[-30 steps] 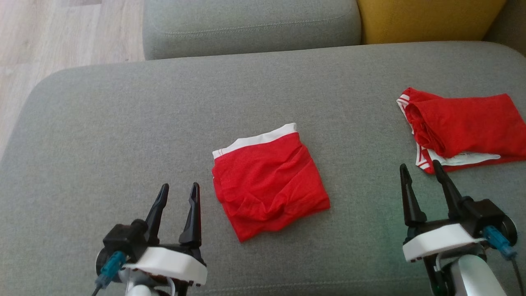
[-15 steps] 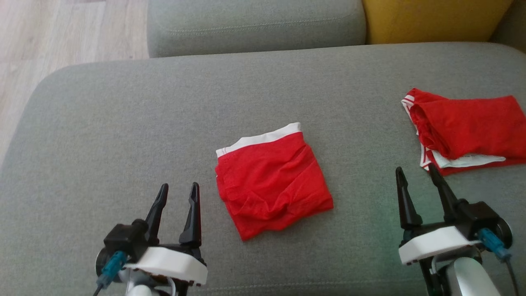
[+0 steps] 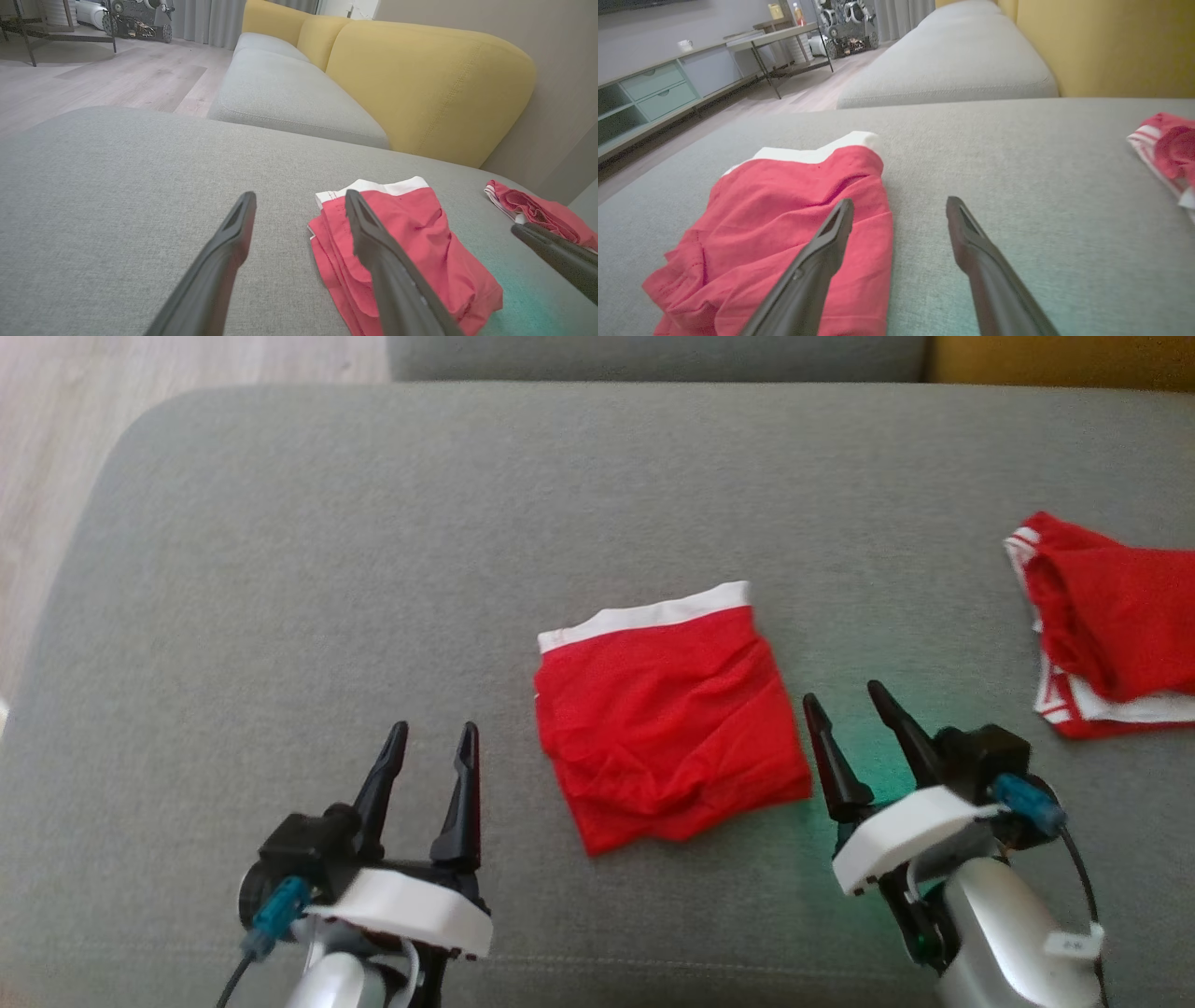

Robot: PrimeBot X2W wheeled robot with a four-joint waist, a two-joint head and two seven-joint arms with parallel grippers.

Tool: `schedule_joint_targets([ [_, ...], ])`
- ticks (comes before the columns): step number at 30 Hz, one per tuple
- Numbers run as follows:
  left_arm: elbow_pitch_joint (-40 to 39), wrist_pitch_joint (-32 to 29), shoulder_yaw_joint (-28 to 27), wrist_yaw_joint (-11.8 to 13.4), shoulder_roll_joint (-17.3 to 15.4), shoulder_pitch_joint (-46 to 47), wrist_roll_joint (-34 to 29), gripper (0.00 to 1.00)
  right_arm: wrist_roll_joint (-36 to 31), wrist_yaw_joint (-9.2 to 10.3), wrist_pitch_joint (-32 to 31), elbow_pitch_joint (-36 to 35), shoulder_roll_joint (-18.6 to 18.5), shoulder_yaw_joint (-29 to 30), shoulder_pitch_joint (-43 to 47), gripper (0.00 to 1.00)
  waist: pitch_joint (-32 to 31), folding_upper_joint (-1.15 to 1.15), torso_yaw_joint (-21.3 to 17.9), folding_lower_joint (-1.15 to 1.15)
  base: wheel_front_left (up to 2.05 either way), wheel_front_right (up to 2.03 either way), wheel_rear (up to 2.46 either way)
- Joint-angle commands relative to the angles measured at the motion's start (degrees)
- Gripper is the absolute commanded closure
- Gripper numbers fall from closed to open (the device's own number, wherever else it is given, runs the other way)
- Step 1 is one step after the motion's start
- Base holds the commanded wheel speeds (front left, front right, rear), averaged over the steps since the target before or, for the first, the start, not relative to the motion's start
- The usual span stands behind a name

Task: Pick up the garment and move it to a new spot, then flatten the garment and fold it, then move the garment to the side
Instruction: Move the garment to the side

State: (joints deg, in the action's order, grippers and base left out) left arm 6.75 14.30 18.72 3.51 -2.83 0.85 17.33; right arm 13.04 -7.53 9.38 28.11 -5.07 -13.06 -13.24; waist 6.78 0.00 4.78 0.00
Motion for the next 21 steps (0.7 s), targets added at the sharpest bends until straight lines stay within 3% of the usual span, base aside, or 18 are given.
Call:
schedule_joint_targets([
  [1, -1.6, 0.7, -1.2, -0.2, 0.0, 2.7, 0.1, 0.0, 1.2, 0.04, -0.2, 0.0, -0.6, -1.9, -2.6, 0.0, 1.3, 0.0, 1.5, 0.0, 0.0, 0.0, 0.0],
  [11, -1.5, 0.7, 0.2, 0.2, 0.0, 4.3, 0.4, 0.0, 10.7, 0.04, -3.4, 11.9, -0.6, -5.9, -10.1, 0.0, 3.4, 0.0, 5.3, 0.0, 0.0, 0.0, 0.0],
  [17, -1.5, 0.7, 0.5, 0.4, 0.0, 4.5, 0.5, 0.0, 13.0, 0.04, -3.9, 16.6, -1.0, -8.9, -12.4, 0.0, 3.6, 0.0, 6.2, 0.0, 0.0, 0.0, 0.0],
  [18, -1.5, 0.7, 0.5, 0.4, 0.0, 4.5, 0.6, 0.0, 13.0, 0.04, -3.8, 17.4, -1.2, -9.6, -12.8, 0.53, 3.6, 0.0, 6.2, 0.0, 0.0, 0.0, 0.0],
  [19, -1.5, 0.7, 0.5, 0.4, 0.0, 4.5, 0.6, 0.0, 12.7, 0.04, -3.2, 18.0, -1.4, -10.4, -13.2, 1.0, 3.6, 0.0, 6.2, 0.0, 0.0, 0.0, 0.0],
  [21, -1.6, 0.7, 0.4, 0.7, 0.0, 4.5, 0.6, 0.0, 11.3, 0.04, -1.3, 19.0, -1.9, -12.1, -14.2, 1.0, 3.4, 0.0, 5.9, 0.0, 0.0, 0.0, 0.0],
])
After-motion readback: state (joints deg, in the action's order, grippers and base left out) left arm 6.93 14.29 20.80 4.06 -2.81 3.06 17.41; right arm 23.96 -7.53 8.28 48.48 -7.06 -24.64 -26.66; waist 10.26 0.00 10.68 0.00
